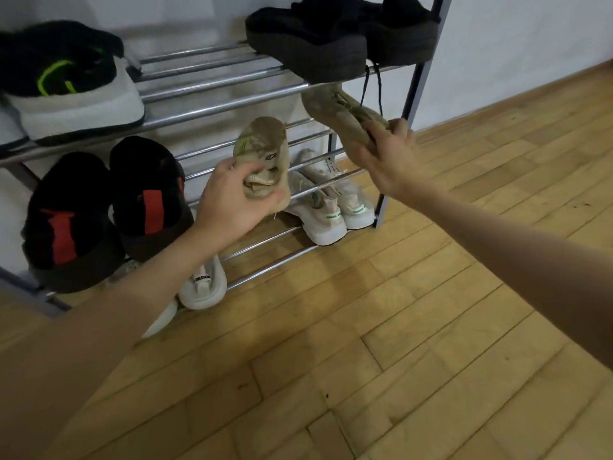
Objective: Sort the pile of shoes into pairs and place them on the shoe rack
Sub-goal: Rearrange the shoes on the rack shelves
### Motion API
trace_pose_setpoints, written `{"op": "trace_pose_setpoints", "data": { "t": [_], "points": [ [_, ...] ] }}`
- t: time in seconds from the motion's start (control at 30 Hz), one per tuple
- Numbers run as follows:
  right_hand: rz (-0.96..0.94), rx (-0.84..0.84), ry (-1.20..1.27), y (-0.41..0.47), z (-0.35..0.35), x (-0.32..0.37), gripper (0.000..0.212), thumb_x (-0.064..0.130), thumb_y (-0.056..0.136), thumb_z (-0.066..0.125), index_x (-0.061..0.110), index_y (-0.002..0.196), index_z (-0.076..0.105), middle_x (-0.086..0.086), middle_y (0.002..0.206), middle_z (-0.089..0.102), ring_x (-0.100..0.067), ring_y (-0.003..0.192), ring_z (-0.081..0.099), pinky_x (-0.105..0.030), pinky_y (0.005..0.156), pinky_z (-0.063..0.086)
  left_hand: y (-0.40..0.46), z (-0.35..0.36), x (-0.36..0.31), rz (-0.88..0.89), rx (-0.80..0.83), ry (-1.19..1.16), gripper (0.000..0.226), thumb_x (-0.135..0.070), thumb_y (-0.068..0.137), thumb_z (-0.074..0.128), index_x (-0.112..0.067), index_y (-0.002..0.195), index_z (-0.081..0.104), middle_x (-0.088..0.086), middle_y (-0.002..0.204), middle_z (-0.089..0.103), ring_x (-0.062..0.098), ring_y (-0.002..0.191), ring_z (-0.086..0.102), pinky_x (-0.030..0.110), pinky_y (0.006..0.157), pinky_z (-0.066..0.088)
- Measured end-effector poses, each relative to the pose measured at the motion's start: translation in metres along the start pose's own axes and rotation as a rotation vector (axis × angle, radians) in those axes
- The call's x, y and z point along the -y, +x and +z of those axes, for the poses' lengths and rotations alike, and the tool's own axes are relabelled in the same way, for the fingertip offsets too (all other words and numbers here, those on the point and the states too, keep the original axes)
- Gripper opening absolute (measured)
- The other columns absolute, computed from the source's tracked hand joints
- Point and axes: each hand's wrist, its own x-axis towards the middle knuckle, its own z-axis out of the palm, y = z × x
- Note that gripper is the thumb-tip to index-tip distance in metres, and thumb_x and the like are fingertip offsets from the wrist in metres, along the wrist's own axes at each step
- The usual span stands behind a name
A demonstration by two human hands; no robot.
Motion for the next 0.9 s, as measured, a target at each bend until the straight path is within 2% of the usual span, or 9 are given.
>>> {"op": "trace_pose_setpoints", "data": {
  "t": [0.13, 0.2, 0.33, 0.4, 0.5, 0.6, 0.7, 0.8, 0.9],
  "points": [
    [0.004, -0.008, -0.083, 0.017, 0.009, -0.004, 0.044, 0.044, 0.098, 0.039, 0.015, 0.13, 0.046, -0.02, 0.127, 0.041, -0.042, 0.116, 0.041, -0.049, 0.097, 0.035, -0.006, -0.004, -0.003, 0.047, 0.142, 0.018, 0.064, -0.033, 0.077, 0.076, -0.025, 0.136, 0.051, 0.009, 0.152, 0.03, 0.024, 0.137, 0.032, 0.013, 0.092, 0.02],
    [0.006, 0.009, -0.112, 0.022, 0.016, -0.006, 0.044, 0.044, 0.098, 0.039, 0.015, 0.131, 0.046, -0.021, 0.128, 0.041, -0.042, 0.117, 0.04, -0.049, 0.099, 0.033, -0.007, -0.007, -0.001, 0.067, 0.165, 0.035, 0.066, -0.027, 0.077, 0.076, -0.023, 0.138, 0.049, 0.013, 0.154, 0.026, 0.027, 0.139, 0.031, 0.014, 0.095, 0.018],
    [-0.035, 0.02, -0.205, 0.031, 0.027, -0.014, 0.047, 0.046, 0.098, 0.037, 0.016, 0.133, 0.045, -0.022, 0.13, 0.043, -0.042, 0.118, 0.04, -0.049, 0.1, 0.031, -0.008, -0.002, 0.002, 0.113, 0.071, 0.015, 0.063, -0.032, 0.07, 0.081, -0.019, 0.128, 0.06, 0.011, 0.141, 0.047, 0.027, 0.127, 0.048, 0.024, 0.101, 0.031],
    [-0.038, 0.01, -0.215, 0.032, 0.032, -0.017, 0.047, 0.045, 0.099, 0.036, 0.015, 0.134, 0.045, -0.022, 0.131, 0.042, -0.041, 0.12, 0.039, -0.049, 0.101, 0.03, -0.008, 0.007, -0.004, 0.134, 0.001, 0.004, 0.059, -0.038, 0.07, 0.08, -0.017, 0.123, 0.064, 0.008, 0.126, 0.058, 0.023, 0.112, 0.057, 0.025, 0.091, 0.041],
    [-0.067, 0.013, -0.196, 0.033, 0.033, -0.022, 0.047, 0.044, 0.099, 0.039, 0.017, 0.137, 0.044, -0.021, 0.135, 0.04, -0.04, 0.124, 0.036, -0.047, 0.104, 0.028, -0.002, 0.027, -0.021, 0.124, -0.117, 0.011, 0.056, -0.043, 0.073, 0.076, -0.012, 0.118, 0.065, 0.007, 0.111, 0.064, 0.022, 0.096, 0.061, 0.02, 0.075, 0.039],
    [-0.106, 0.051, -0.11, 0.034, 0.027, -0.028, 0.052, 0.046, 0.097, 0.045, 0.021, 0.142, 0.041, -0.021, 0.141, 0.035, -0.039, 0.131, 0.031, -0.045, 0.108, 0.025, 0.012, 0.047, -0.039, 0.089, -0.178, 0.031, 0.054, -0.047, 0.075, 0.073, -0.012, 0.115, 0.065, 0.008, 0.114, 0.063, 0.022, 0.095, 0.061, 0.017, 0.07, 0.033],
    [-0.182, 0.026, -0.113, 0.028, 0.023, -0.034, 0.053, 0.04, 0.095, 0.05, 0.018, 0.143, 0.041, -0.022, 0.147, 0.031, -0.04, 0.137, 0.026, -0.048, 0.111, 0.021, 0.025, 0.064, -0.05, 0.126, -0.177, 0.054, 0.052, -0.05, 0.075, 0.071, -0.012, 0.111, 0.065, 0.009, 0.115, 0.059, 0.023, 0.089, 0.062, 0.019, 0.069, 0.037],
    [-0.226, -0.025, -0.152, 0.014, 0.022, -0.043, 0.051, 0.029, 0.089, 0.051, 0.017, 0.138, 0.045, -0.023, 0.143, 0.036, -0.042, 0.133, 0.032, -0.05, 0.107, 0.026, 0.033, 0.076, -0.057, 0.169, -0.154, 0.063, 0.05, -0.049, 0.077, 0.071, -0.012, 0.11, 0.063, 0.009, 0.115, 0.058, 0.025, 0.09, 0.063, 0.028, 0.075, 0.046],
    [-0.232, -0.099, -0.175, 0.004, 0.02, -0.051, 0.048, 0.026, 0.09, 0.052, 0.021, 0.138, 0.047, -0.021, 0.137, 0.042, -0.04, 0.126, 0.039, -0.049, 0.102, 0.031, 0.037, 0.08, -0.064, 0.19, -0.13, 0.087, 0.05, -0.043, 0.081, 0.069, -0.012, 0.119, 0.06, 0.012, 0.118, 0.057, 0.029, 0.098, 0.061, 0.034, 0.082, 0.047]
  ]
}}
